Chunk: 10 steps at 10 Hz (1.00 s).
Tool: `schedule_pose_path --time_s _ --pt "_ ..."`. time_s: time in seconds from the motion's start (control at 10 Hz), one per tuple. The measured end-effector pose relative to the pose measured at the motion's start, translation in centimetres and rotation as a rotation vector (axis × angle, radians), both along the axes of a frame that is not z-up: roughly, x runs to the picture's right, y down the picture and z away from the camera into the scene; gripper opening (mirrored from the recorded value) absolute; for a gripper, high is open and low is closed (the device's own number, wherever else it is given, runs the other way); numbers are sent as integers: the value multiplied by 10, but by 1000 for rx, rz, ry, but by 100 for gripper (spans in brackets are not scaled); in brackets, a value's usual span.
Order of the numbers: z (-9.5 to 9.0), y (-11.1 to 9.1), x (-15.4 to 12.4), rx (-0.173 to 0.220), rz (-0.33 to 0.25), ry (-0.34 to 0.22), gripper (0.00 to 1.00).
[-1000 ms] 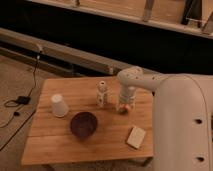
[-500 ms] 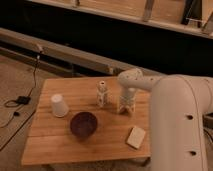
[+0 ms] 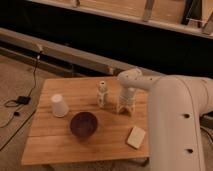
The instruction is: Drag the pepper across the table
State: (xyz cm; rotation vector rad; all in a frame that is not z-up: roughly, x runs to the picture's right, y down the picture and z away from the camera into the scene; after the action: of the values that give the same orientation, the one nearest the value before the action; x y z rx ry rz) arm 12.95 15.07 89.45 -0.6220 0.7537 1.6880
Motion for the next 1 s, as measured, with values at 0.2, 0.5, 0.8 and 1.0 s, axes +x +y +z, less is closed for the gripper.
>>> schedule_pose_path --time_s 0.2,0.5,0.8,1.0 --pt "1 1 2 1 8 6 50" --pt "1 1 1 7 21 5 21" --pt "-1 0 1 14 31 8 0" --pt "-4 1 4 11 32 14 0"
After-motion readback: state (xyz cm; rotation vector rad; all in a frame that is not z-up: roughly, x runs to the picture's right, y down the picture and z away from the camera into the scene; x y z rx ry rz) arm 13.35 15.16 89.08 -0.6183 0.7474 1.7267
